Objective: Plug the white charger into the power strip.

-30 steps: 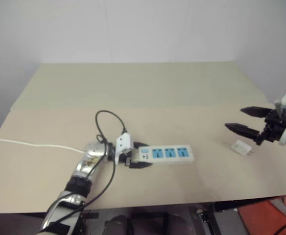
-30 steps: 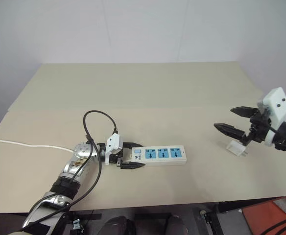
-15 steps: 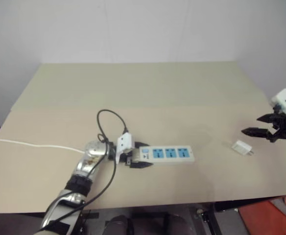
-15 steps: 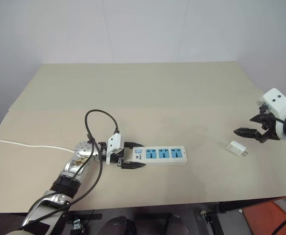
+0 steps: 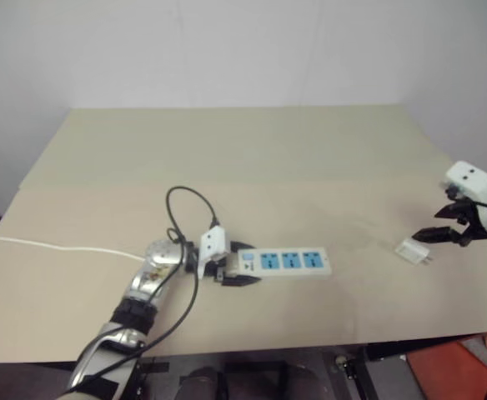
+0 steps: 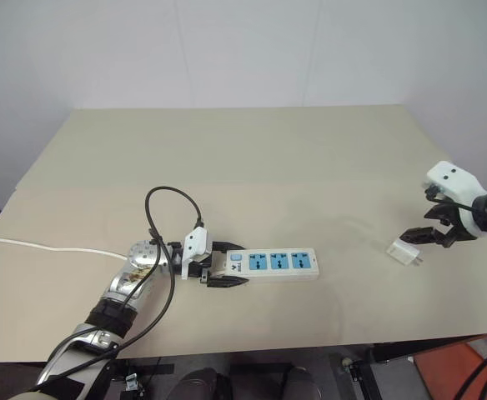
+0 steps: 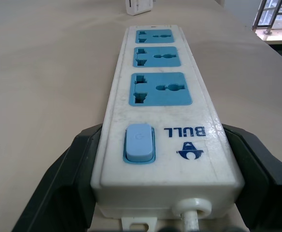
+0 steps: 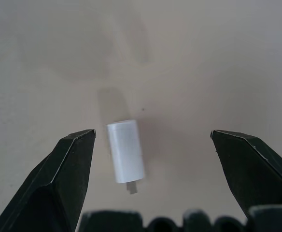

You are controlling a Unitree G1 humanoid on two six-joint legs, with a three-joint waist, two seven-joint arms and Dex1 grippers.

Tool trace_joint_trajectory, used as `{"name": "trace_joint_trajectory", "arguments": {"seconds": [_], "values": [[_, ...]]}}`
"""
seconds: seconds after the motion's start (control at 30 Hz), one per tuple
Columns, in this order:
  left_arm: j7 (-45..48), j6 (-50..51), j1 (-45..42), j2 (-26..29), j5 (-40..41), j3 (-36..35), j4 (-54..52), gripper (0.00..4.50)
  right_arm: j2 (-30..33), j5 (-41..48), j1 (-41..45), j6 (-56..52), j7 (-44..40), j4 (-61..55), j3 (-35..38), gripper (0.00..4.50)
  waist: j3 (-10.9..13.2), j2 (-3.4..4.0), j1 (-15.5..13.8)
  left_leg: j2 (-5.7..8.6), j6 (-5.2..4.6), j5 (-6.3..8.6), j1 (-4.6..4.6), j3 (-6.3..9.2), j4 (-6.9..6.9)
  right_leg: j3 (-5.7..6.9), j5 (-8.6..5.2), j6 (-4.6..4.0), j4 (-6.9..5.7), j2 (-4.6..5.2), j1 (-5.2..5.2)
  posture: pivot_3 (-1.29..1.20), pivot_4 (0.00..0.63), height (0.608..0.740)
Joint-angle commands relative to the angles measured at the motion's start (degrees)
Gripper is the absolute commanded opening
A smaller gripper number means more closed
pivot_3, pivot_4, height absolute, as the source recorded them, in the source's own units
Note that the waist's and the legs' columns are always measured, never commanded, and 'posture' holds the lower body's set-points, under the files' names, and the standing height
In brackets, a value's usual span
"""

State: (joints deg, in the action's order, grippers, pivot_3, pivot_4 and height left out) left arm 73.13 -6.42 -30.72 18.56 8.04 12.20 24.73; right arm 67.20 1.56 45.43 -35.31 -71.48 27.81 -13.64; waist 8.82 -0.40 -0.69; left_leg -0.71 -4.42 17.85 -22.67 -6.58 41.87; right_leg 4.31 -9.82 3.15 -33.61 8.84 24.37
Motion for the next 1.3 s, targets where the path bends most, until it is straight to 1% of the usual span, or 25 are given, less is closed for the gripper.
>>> {"name": "trace_joint_trajectory", "arguments": {"seconds": [0.03,0.27,0.43,0.67,0.87,1.3], "values": [[0.31,-0.46,0.00,-0.14,-1.07,2.19,-0.23,3.29,-0.46,-3.28,3.47,2.95,-3.00,2.18,-1.77,4.50,0.00,0.01,0.01,0.00,0.00,0.00,0.00,0.00,0.00,0.00,0.00,0.00,0.00,0.00,0.00,0.00,0.150,0.740],[-0.20,-0.25,0.60,0.07,-1.06,2.44,-0.80,3.29,-3.79,-8.77,8.03,8.28,-8.48,7.80,-6.64,4.50,-0.01,0.01,0.05,0.02,0.02,-0.01,-0.02,-0.01,0.00,0.02,0.01,0.01,-0.01,0.00,0.00,0.00,0.150,0.740],[-1.18,0.71,2.85,0.58,-0.90,2.52,-3.17,3.29,-6.97,-11.51,10.71,10.34,-11.04,12.99,-8.15,4.50,-0.02,0.03,0.25,0.02,0.05,-0.03,-0.02,-0.01,0.00,0.02,0.01,0.02,-0.05,0.00,0.00,0.00,0.150,0.740],[-2.69,2.29,4.76,1.58,-0.71,2.36,-5.99,3.29,-10.93,-16.17,12.48,15.23,-9.95,21.60,-9.75,4.50,-0.04,0.07,0.51,0.01,0.10,-0.05,-0.01,-0.01,-0.01,0.04,0.01,0.02,-0.26,-0.02,-0.01,0.00,0.150,0.740],[-3.56,3.31,6.09,2.68,-0.28,2.25,-7.98,3.29,-12.69,-18.25,14.19,18.54,-8.62,27.41,-9.48,4.50,-0.06,0.14,1.19,0.02,0.18,-0.10,0.00,-0.01,-0.02,0.04,0.00,0.02,-0.30,-0.03,0.00,0.00,0.150,0.740],[-4.42,3.93,6.46,3.00,-0.12,2.55,-8.72,3.29,-15.50,-20.25,16.41,21.07,-6.76,31.98,-9.07,4.50,-0.11,0.22,1.49,0.02,0.22,-0.12,0.05,-0.02,-0.02,0.04,0.00,0.03,-0.33,-0.04,-0.05,0.00,0.150,0.740]]}}
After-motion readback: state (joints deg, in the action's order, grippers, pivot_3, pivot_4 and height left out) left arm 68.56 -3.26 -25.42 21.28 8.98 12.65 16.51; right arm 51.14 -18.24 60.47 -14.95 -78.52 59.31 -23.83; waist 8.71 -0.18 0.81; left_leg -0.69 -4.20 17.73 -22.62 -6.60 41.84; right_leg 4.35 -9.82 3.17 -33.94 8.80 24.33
